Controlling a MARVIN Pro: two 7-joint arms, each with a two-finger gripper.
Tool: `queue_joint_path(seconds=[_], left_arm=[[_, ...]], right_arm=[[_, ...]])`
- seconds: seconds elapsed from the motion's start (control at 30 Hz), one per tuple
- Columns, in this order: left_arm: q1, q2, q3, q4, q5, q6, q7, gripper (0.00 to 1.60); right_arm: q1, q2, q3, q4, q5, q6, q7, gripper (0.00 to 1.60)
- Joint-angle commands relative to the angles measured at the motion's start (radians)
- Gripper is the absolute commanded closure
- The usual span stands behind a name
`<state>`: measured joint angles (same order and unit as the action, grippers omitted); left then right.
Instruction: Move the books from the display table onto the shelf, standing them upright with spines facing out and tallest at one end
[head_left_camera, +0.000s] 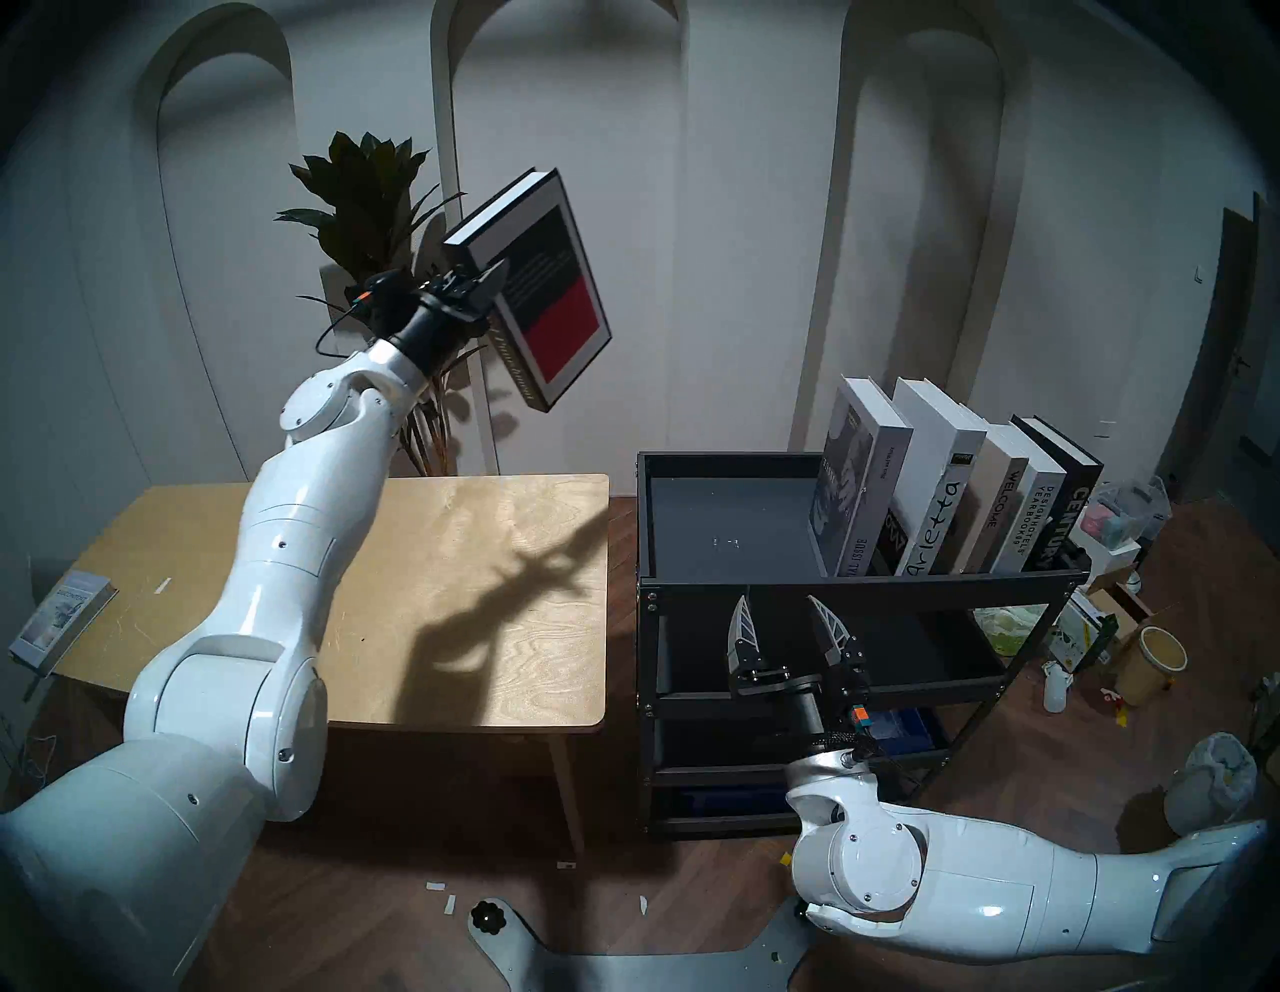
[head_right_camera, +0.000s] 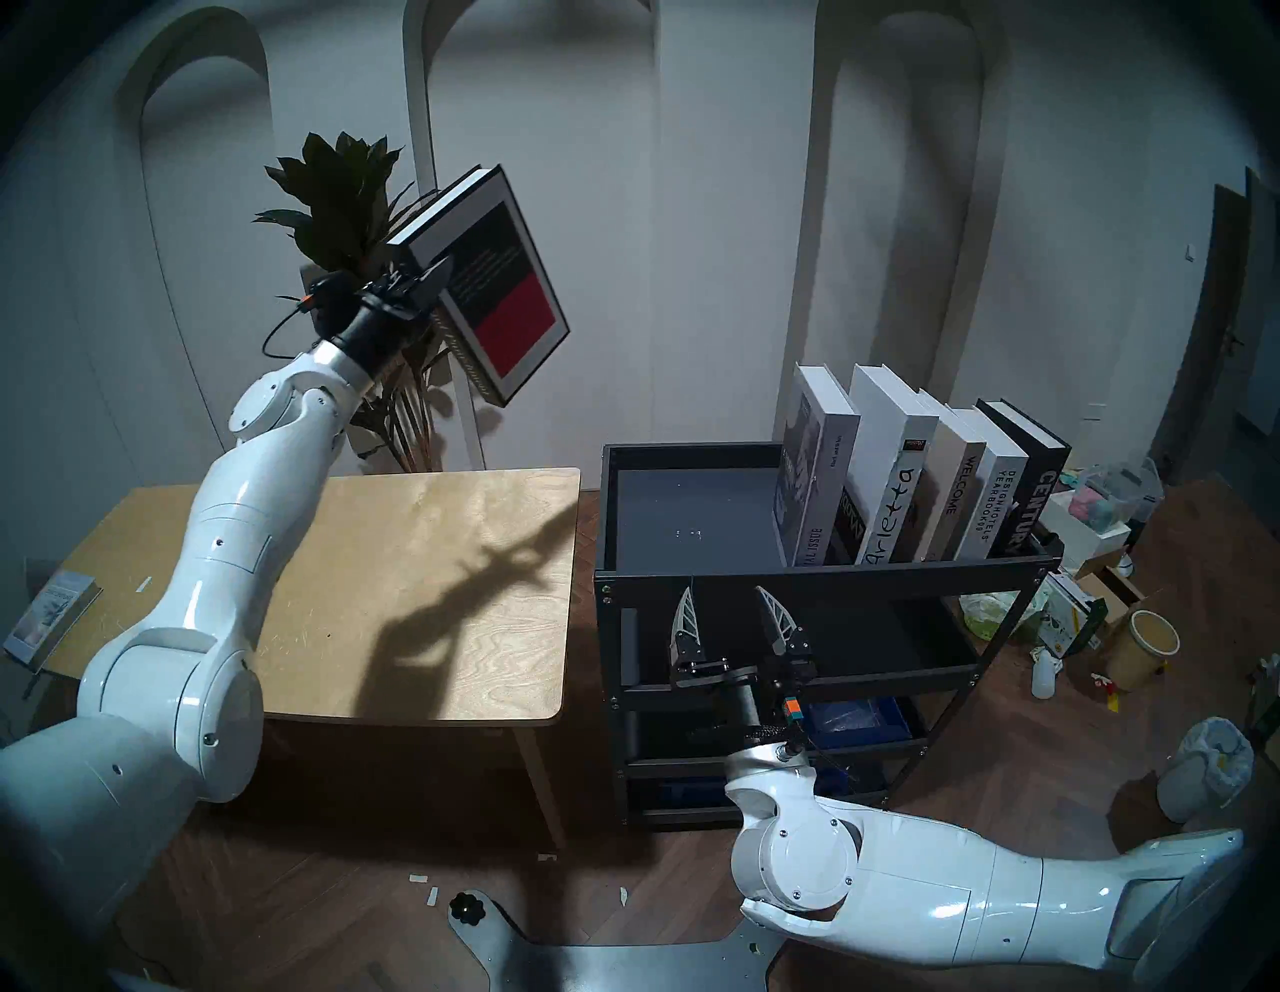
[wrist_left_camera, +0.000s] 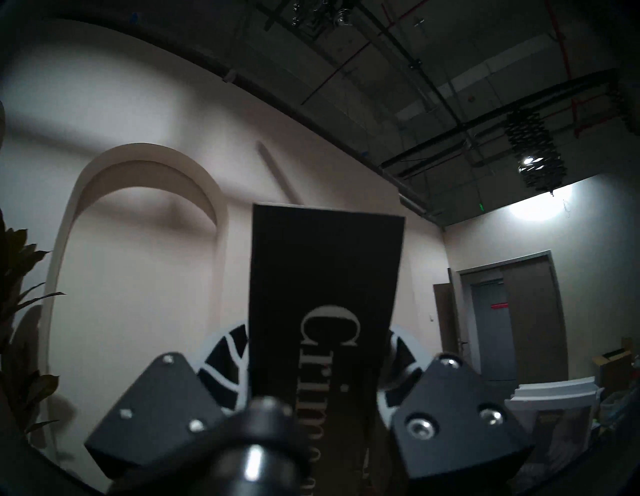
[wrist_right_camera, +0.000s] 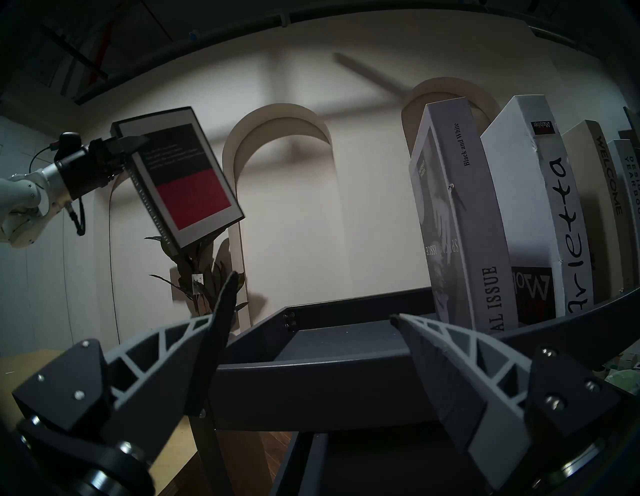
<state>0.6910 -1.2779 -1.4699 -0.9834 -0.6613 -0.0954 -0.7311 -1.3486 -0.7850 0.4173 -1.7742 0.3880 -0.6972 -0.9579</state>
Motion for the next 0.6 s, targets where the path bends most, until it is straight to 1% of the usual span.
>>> queue_joint_path(seconds=[0.0,0.07,0.1,0.13,0.17,0.2,0.27,0.3,0.43,0.47,0.57], left_arm=[[-0.020,-0.061,-0.003,-0.057,-0.007,0.049,0.115,1.60],[-0.009,-0.061,-0.010,-0.063,-0.008,0.070,0.162,1.60],[-0.004,-0.060,-0.015,-0.062,-0.007,0.078,0.158,1.60],[0.003,-0.058,-0.018,-0.064,-0.006,0.085,0.185,1.60],[0.003,-0.058,-0.018,-0.064,-0.006,0.085,0.185,1.60],[0.015,-0.061,-0.026,-0.075,-0.005,0.105,0.229,1.60],[0.023,-0.067,-0.029,-0.086,-0.004,0.120,0.259,1.60],[0.033,-0.085,-0.031,-0.112,-0.004,0.146,0.329,1.60],[0.035,-0.096,-0.028,-0.122,-0.007,0.152,0.336,1.60],[0.036,-0.104,-0.026,-0.129,-0.009,0.157,0.334,1.60],[0.046,-0.133,-0.015,-0.168,-0.018,0.180,0.360,1.60]], right_arm=[[0.005,-0.004,0.002,-0.010,-0.003,-0.003,0.001,0.00],[0.005,-0.004,0.002,-0.011,-0.003,-0.003,0.001,0.00],[0.005,-0.004,0.002,-0.011,-0.003,-0.003,0.001,0.00],[0.005,-0.004,0.002,-0.011,-0.003,-0.003,0.001,0.00],[0.005,-0.004,0.002,-0.011,-0.003,-0.003,0.001,0.00],[0.005,-0.004,0.002,-0.011,-0.003,-0.003,0.001,0.00],[0.005,-0.004,0.002,-0.011,-0.003,-0.003,0.001,0.00],[0.006,-0.004,0.002,-0.011,-0.003,-0.003,0.001,0.00],[0.006,-0.004,0.002,-0.011,-0.003,-0.003,0.001,0.00],[0.006,-0.004,0.002,-0.011,-0.003,-0.003,0.001,0.00],[0.006,-0.005,0.002,-0.010,-0.002,-0.003,0.001,0.00]])
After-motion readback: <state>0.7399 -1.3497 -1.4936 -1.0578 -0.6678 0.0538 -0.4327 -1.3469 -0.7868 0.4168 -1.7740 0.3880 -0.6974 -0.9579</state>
